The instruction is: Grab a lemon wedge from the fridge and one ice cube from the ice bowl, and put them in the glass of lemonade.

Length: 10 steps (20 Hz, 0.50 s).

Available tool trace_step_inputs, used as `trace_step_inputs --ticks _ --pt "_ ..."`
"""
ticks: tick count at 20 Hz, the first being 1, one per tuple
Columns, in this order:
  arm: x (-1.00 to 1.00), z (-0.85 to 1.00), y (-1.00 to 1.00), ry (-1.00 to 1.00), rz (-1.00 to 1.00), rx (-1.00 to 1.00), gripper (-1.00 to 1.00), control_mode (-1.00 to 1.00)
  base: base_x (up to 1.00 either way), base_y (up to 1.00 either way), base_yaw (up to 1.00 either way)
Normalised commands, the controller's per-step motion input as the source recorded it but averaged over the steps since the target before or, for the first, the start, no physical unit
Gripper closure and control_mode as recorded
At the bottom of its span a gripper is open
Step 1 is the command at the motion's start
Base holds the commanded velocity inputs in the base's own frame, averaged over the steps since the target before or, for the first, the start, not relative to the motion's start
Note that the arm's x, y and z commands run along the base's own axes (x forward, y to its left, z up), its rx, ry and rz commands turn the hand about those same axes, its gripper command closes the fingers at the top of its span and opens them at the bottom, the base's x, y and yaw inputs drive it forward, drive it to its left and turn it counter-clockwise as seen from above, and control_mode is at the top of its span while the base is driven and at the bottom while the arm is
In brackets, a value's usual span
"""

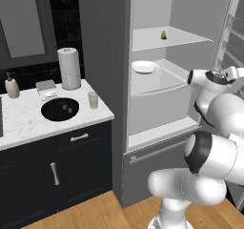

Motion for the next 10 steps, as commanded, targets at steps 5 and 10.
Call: trace_step_inputs --ticks 5,10 --pt "0.0 -0.1 -1.0 0.0 -0.19 0.04 -1.0 -1.0 0.0 0.0 0.0" --pt "-0.15 0.09 -0.61 -0.04 -0.09 0.05 -1.0 -1.0 0.0 0.0 0.0"
